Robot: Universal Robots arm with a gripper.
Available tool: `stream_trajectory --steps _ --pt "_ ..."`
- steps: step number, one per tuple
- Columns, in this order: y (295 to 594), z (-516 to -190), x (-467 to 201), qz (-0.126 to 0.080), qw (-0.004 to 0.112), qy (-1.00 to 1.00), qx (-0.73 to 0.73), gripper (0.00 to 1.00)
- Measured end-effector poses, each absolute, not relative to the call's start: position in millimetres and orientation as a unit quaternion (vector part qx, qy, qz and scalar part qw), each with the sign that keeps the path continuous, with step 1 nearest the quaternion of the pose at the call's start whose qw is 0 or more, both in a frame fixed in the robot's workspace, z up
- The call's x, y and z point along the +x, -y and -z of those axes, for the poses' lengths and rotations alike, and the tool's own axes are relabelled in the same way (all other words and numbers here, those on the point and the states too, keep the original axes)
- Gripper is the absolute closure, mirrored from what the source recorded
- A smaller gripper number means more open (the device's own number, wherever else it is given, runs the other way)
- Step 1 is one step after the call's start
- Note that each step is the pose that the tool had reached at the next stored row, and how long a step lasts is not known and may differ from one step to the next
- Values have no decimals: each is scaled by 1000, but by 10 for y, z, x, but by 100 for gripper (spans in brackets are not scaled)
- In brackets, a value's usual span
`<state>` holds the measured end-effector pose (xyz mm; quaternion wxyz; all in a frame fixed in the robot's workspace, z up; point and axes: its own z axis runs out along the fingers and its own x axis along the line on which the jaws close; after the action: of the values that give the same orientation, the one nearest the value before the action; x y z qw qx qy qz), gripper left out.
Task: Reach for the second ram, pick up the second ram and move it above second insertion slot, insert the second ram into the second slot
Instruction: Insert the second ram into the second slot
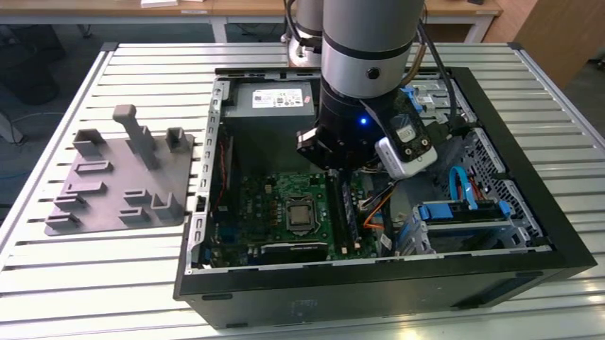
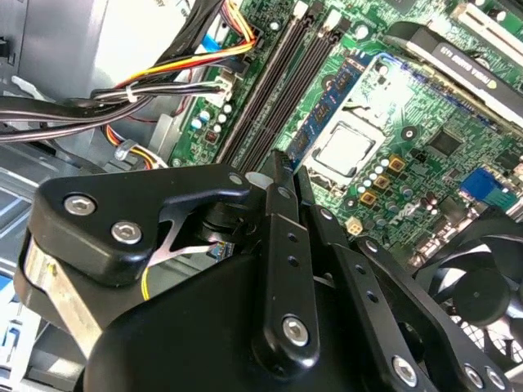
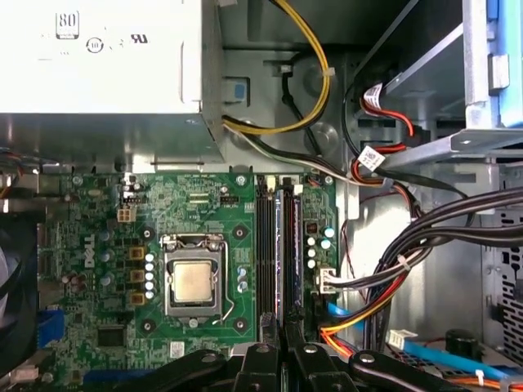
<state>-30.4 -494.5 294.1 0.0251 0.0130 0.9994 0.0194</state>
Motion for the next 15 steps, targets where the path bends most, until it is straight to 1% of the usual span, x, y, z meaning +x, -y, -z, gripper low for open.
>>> stream_trajectory --steps 3,15 --pt "4944 -2922 -304 -23 25 -999 13 86" --pt "4945 -2905 -303 -22 25 -999 13 86"
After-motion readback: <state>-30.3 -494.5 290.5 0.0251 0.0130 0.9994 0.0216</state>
